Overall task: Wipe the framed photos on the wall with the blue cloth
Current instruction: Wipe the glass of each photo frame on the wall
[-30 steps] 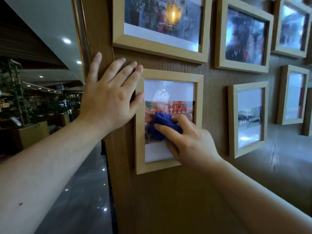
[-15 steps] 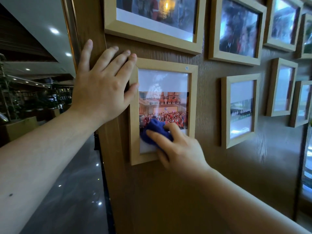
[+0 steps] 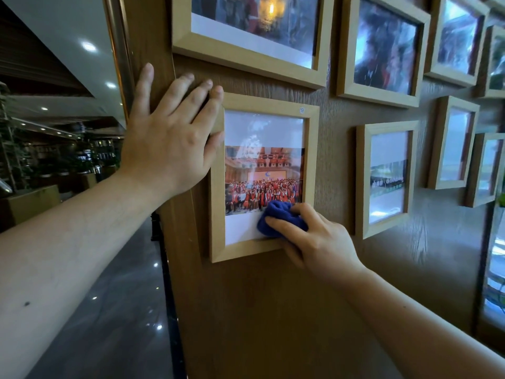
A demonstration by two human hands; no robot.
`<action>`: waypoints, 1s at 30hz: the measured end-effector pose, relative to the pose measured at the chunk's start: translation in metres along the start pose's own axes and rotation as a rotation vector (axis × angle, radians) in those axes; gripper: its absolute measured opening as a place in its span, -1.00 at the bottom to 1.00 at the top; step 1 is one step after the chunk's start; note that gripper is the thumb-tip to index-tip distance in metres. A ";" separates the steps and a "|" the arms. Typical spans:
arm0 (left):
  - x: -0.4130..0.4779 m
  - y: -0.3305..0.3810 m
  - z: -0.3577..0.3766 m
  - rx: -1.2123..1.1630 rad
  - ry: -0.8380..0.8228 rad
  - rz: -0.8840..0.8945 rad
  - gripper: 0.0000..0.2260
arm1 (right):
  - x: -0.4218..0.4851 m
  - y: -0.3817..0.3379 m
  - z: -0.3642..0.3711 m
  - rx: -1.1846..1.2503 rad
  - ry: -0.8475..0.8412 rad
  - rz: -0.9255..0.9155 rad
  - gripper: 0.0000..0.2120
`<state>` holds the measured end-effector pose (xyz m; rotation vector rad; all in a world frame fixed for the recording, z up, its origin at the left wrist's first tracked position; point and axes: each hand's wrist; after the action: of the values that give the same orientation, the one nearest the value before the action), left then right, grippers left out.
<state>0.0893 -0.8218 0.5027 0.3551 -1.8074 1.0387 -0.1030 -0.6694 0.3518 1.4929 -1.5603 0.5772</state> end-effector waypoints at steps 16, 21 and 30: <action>-0.002 0.006 -0.014 -0.071 -0.096 -0.027 -0.46 | -0.016 0.029 -0.018 -0.013 0.041 0.046 -0.61; -0.015 0.048 -0.025 -0.162 -0.088 0.085 -0.40 | -0.022 0.043 -0.038 -0.030 0.054 0.036 -0.61; -0.007 0.195 0.005 -0.393 -0.215 0.273 -0.42 | -0.079 0.129 -0.076 -0.177 -0.092 0.097 -0.58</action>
<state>-0.0350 -0.7122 0.3995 -0.0239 -2.2465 0.8213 -0.2137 -0.5413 0.3551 1.3329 -1.7155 0.4183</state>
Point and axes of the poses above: each hand's wrist, its own x-axis towards the middle knuckle, its own z-axis out of the palm, y = z × x, and after that the axes turned 1 degree about -x, right-handed
